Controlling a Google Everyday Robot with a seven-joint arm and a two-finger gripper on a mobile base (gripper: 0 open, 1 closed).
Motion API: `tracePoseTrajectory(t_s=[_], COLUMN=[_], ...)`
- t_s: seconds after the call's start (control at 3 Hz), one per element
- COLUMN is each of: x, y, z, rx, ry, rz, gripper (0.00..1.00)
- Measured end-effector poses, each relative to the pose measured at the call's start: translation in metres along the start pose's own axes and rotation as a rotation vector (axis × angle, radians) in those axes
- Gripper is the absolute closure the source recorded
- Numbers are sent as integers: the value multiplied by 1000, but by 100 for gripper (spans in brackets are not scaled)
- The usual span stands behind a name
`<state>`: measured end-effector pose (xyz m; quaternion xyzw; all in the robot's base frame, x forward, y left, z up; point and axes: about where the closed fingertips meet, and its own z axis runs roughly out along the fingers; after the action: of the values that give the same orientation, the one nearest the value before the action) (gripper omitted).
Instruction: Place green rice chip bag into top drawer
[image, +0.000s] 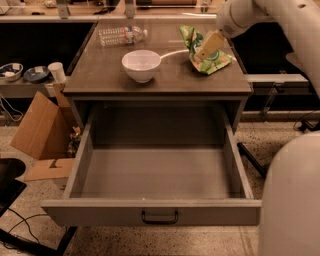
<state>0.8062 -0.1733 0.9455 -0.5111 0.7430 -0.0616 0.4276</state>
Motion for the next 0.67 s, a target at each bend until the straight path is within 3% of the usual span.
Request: tracePoseTrajectory(t_s=[0.67], x=[5], y=[-12], z=[62], rx=[14], ry=[-35], rz=[196], gripper=[0])
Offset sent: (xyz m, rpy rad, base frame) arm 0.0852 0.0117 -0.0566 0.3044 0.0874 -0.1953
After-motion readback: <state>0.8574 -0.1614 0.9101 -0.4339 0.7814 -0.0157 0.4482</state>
